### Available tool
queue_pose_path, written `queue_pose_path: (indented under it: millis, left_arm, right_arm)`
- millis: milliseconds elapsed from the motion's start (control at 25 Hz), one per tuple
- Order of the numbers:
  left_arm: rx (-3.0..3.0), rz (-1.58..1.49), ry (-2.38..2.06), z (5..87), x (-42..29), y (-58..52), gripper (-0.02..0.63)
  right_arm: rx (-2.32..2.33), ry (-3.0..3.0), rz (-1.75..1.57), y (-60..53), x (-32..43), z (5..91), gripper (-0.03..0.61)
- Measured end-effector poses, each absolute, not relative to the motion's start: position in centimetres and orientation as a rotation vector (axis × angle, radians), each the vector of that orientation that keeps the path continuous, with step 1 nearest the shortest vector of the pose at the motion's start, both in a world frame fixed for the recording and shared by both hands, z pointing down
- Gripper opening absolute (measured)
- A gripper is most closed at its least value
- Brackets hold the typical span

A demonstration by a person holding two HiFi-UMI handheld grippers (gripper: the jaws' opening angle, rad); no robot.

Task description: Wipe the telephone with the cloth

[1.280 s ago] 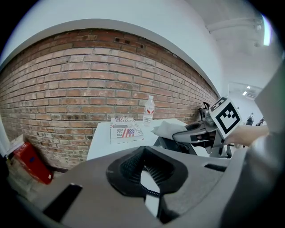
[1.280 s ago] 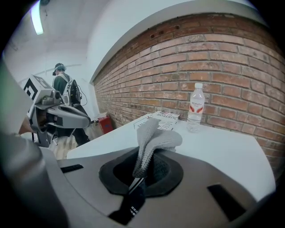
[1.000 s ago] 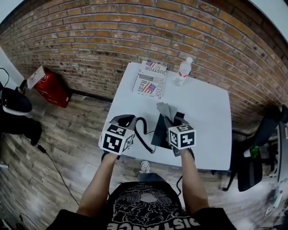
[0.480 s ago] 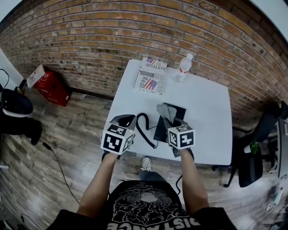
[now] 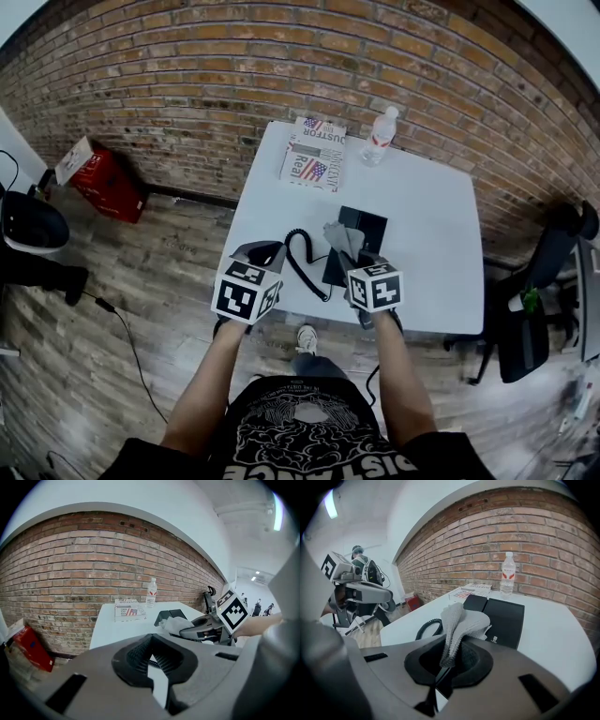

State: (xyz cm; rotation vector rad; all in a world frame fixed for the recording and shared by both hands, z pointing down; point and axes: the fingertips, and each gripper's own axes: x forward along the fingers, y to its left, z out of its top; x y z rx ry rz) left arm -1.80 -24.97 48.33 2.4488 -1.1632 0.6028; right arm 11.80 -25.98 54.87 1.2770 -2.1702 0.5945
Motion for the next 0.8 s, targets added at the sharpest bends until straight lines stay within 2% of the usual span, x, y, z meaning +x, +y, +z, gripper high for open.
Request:
queue_pose_path:
  millis: [800]
  left_arm:
    - [2.441,0.623,-1.163,48.6,-3.6,-21.3,0.006]
  right_arm:
    - [1.261,-2.150,0.666,-21.5,10.3,57.1,0.011]
